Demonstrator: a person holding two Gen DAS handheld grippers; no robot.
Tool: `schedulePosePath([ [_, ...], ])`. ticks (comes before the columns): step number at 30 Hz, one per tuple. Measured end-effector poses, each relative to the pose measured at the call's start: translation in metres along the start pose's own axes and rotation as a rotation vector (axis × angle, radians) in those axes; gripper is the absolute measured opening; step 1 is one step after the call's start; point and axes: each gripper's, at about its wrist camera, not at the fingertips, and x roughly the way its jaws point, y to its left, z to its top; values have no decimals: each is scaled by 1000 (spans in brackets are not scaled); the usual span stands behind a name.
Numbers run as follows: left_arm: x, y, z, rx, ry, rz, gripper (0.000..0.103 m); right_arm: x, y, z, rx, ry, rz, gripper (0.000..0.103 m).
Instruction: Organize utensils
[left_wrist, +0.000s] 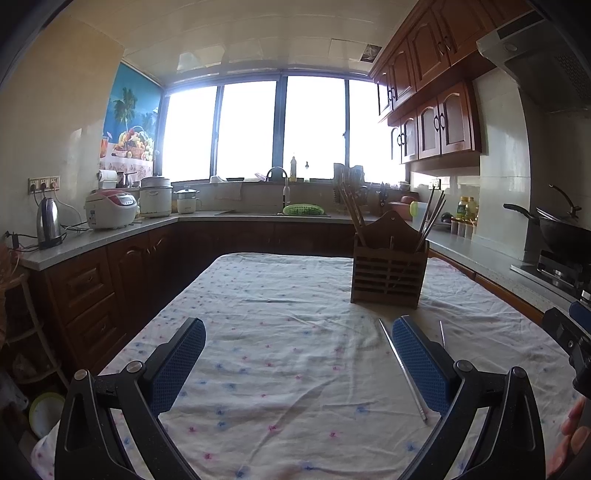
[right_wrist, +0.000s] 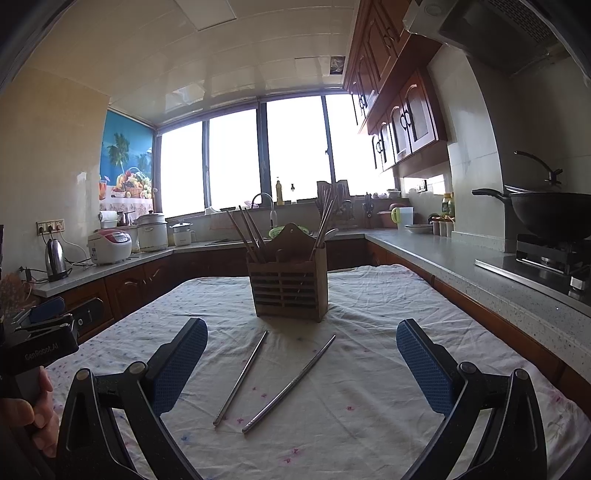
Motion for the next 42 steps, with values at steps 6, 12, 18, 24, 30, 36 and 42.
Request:
schedulePosePath([
  [6, -1, -1, 1, 1, 3, 2, 102, -1, 1, 0, 1, 0, 0, 103],
  [12, -3, -4, 0, 8, -3, -1, 102, -1, 1, 0, 0, -3, 3, 103],
  [18, -7, -6, -2, 12, -11, 2, 102, -1, 2, 1, 0, -3, 4, 103],
  [24, -8, -7, -3, 6, -12, 5, 102, -1, 2, 1, 0, -2, 5, 103],
  [30, -10, -7, -3, 5, -10, 5, 102, -2, 3, 2, -2, -2, 7, 103],
  [36, -10, -7, -3, -1, -9, 7, 102, -2, 3, 2, -1, -1, 7, 103],
  [42, -9, -8, -4, -1, -7, 8, 102, -2, 4, 2, -3, 1, 8, 103],
])
